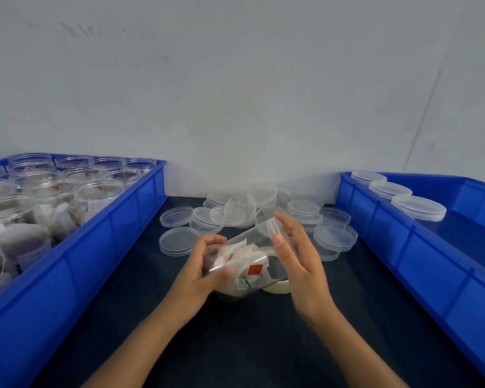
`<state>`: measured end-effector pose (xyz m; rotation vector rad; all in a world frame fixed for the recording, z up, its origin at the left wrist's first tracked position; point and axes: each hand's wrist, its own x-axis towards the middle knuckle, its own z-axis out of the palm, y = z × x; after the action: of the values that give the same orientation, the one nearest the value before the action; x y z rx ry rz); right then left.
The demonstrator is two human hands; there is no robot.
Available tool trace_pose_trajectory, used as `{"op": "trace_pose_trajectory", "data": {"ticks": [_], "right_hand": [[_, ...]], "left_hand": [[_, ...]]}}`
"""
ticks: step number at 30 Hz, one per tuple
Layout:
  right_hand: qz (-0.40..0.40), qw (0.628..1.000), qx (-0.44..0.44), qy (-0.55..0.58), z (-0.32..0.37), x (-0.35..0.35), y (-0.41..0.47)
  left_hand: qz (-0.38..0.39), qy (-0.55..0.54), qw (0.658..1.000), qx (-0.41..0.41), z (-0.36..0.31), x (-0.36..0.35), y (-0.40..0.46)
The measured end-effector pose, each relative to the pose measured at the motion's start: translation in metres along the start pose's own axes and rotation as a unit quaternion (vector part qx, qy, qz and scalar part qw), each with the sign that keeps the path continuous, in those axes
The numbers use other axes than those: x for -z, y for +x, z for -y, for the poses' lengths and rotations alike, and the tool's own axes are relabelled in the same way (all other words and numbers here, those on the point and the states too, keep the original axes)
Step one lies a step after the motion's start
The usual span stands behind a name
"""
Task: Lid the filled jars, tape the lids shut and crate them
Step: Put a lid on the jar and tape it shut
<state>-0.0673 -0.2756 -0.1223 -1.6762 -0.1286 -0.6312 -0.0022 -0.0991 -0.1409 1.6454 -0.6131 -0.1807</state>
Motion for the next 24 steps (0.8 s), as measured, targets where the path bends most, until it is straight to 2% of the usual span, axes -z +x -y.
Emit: {"op": "trace_pose_trajectory", "data": {"ticks": [2,4,6,8,10,14,17,19,21,22,24], "right_hand": [[-0.02,1.0,-0.002,-0.008,-0.002,-0.001,0.001],[-0.015,1.0,0.0,-0.028,-0.002,-0.003,0.001],[0.011,1.0,0.005,-0.02,-0.004,-0.005,0.002],[0.014,1.0,0.001,-0.016,-0.008,-0.004,0.003],[0.001,0.995,-0.014,-0.1,-0.018,-0.002,0.004],[0.083,0.931,-0.079,-0.346,-0.038,0.001,-0.001],[0.125,0.849,-0.049,-0.512,-0.039,-0.003,-0.001],[0.12,0.817,-0.02,-0.564,-0.035,-0.006,0.0],[0.116,0.816,-0.009,-0.566,-0.03,-0.008,0.001],[0.105,0.83,-0.014,-0.548,-0.028,-0.008,0.0],[0.062,0.88,-0.066,-0.466,-0.022,-0.005,-0.001]], "left_hand": [[0.017,0.158,0.986,-0.054,0.0,0.003,0.001],[-0.001,0.269,0.959,-0.089,0.003,-0.001,0.002],[-0.054,0.294,0.95,-0.094,0.007,-0.005,0.002],[-0.104,0.265,0.957,-0.063,0.011,-0.006,0.002],[-0.145,0.228,0.963,-0.019,0.014,-0.005,0.004],[-0.182,0.224,0.957,0.034,0.021,-0.001,0.006],[-0.188,0.232,0.953,0.046,0.024,0.0,0.006],[-0.182,0.247,0.951,0.046,0.023,-0.002,0.006],[-0.174,0.248,0.952,0.048,0.021,-0.003,0.005],[-0.169,0.247,0.953,0.049,0.021,-0.003,0.005],[-0.153,0.249,0.955,0.048,0.02,-0.002,0.004]]}}
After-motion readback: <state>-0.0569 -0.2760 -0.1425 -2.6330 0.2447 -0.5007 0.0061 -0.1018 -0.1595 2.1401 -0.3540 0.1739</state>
